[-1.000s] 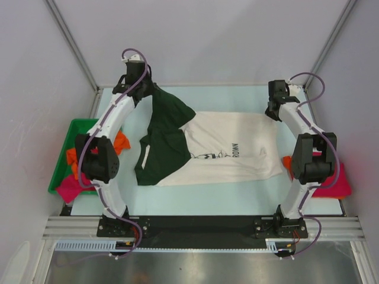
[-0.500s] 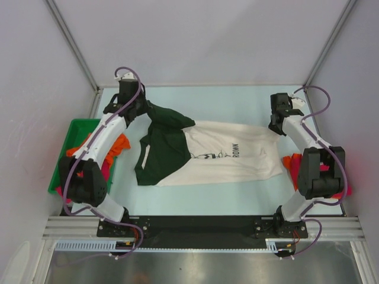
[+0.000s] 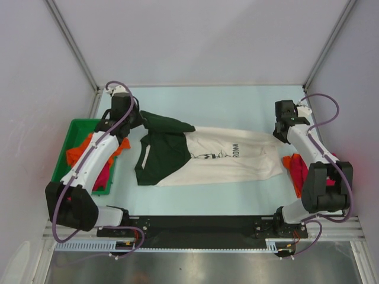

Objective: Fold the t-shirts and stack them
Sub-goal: Fold the other side of the tshirt into a rectangle

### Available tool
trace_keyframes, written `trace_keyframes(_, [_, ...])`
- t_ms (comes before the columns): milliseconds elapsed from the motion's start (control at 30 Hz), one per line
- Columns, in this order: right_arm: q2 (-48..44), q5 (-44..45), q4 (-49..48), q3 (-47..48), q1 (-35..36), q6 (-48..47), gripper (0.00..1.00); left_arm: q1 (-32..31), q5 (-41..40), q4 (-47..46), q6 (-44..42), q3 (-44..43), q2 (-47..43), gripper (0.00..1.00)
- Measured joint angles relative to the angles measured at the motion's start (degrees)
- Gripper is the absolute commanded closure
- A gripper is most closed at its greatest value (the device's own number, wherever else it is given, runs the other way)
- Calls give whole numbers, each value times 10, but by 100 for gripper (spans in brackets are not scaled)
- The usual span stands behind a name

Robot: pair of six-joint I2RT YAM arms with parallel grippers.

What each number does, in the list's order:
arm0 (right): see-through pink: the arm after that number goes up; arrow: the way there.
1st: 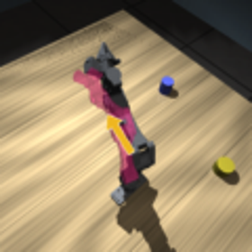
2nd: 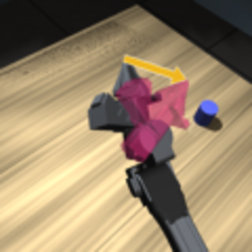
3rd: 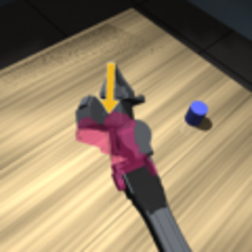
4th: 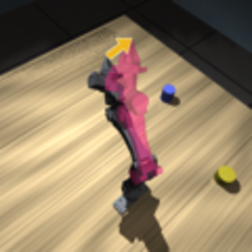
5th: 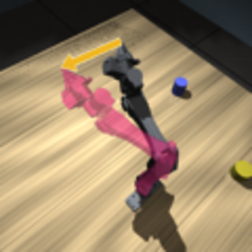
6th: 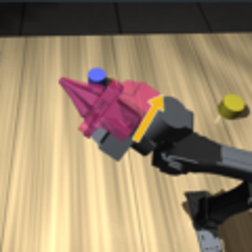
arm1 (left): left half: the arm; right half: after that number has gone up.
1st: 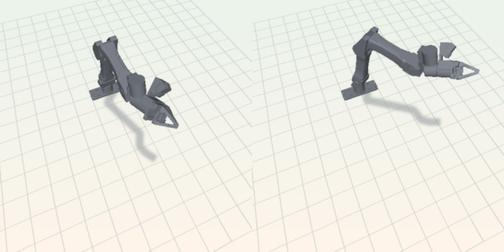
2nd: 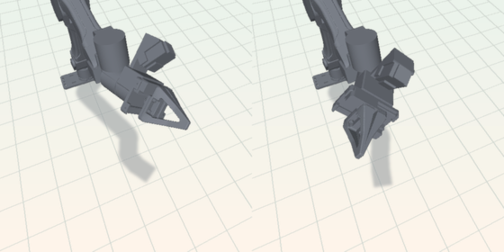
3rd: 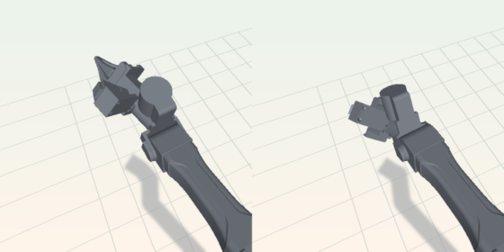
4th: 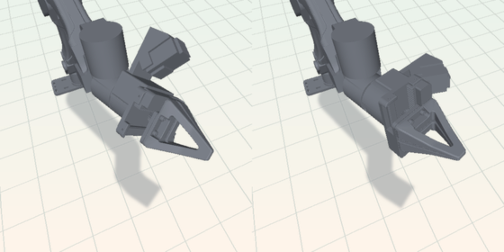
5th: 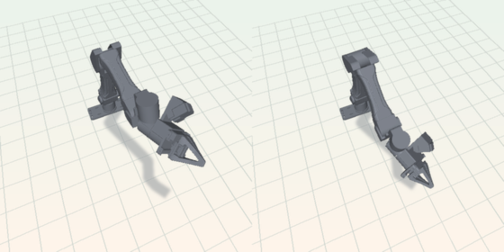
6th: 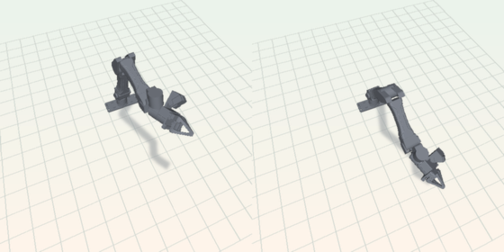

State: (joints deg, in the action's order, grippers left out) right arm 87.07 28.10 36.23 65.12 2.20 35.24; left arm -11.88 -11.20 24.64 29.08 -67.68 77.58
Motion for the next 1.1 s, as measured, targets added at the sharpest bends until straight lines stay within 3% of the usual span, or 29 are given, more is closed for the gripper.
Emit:
trace_keyframes(467, [-65, 15, 26, -82, 15, 19, 100, -2, -40, 28, 29, 151, -145, 100])
trace_keyframes(967, [-66, 30, 40, -120, 25, 28, 100, -3, -40, 43, 40, 235, -169, 100])
trace_keyframes(1033, [-66, 30, 41, -124, 26, 28, 100, -3, -36, 42, 40, 235, -169, 93])
trace_keyframes(1067, [-66, 30, 42, -126, 27, 28, 97, -5, -35, 42, 40, 235, -169, 81])
trace_keyframes(1100, [-66, 29, 42, -128, 28, 29, 87, -6, -33, 42, 41, 235, -168, 73])
